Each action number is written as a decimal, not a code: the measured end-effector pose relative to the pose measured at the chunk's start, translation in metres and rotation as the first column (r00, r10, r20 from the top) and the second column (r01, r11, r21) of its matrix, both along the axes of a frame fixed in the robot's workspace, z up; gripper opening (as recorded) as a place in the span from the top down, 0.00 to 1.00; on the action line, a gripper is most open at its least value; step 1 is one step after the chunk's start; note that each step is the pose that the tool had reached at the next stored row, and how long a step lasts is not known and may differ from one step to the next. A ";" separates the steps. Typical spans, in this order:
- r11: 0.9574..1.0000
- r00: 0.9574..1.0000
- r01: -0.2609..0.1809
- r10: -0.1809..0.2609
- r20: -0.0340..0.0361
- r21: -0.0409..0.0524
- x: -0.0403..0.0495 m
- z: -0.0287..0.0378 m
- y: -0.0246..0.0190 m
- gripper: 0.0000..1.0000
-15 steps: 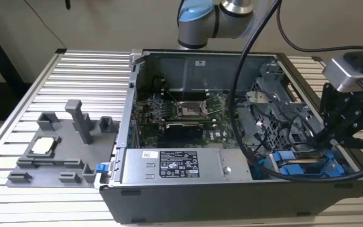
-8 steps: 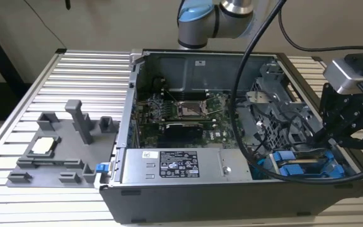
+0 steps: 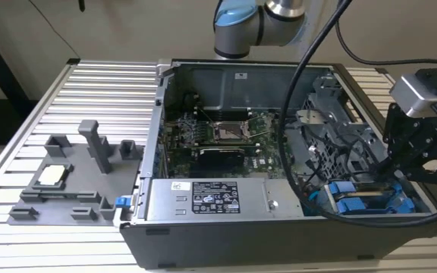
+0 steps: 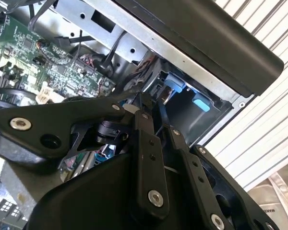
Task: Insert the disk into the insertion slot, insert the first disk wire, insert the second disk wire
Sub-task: 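Insert the first disk wire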
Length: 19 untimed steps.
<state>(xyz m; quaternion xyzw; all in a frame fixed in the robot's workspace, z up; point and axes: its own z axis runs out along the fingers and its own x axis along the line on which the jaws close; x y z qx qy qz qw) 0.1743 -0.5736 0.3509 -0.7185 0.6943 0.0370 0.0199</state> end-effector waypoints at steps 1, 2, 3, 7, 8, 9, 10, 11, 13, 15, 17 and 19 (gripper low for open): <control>1.000 1.000 0.000 0.000 -0.002 0.000 0.0005 -0.0005 -0.0008 0.81; 1.000 1.000 0.000 0.000 -0.005 0.000 0.0010 -0.0011 -0.0017 0.81; 1.000 1.000 0.000 0.000 -0.007 0.000 0.0017 -0.0016 -0.0024 0.81; 1.000 1.000 0.000 0.000 -0.014 0.000 0.0048 -0.0042 -0.0035 0.81; 1.000 1.000 0.000 0.000 -0.015 0.000 0.0051 -0.0046 -0.0035 0.81; 1.000 1.000 0.000 0.000 -0.015 0.000 0.0052 -0.0046 -0.0036 0.81; 1.000 1.000 0.000 0.000 -0.015 0.000 0.0052 -0.0046 -0.0036 0.81; 1.000 1.000 0.000 0.000 -0.015 0.000 0.0052 -0.0046 -0.0035 0.81; 1.000 1.000 0.000 0.000 -0.015 0.000 0.0053 -0.0047 -0.0035 0.81; 1.000 1.000 0.000 0.000 -0.015 0.000 0.0053 -0.0052 -0.0030 0.81; 1.000 1.000 0.000 0.000 -0.015 0.000 0.0053 -0.0058 -0.0022 0.81; 1.000 1.000 0.000 0.000 -0.015 0.000 0.0053 -0.0067 -0.0018 0.81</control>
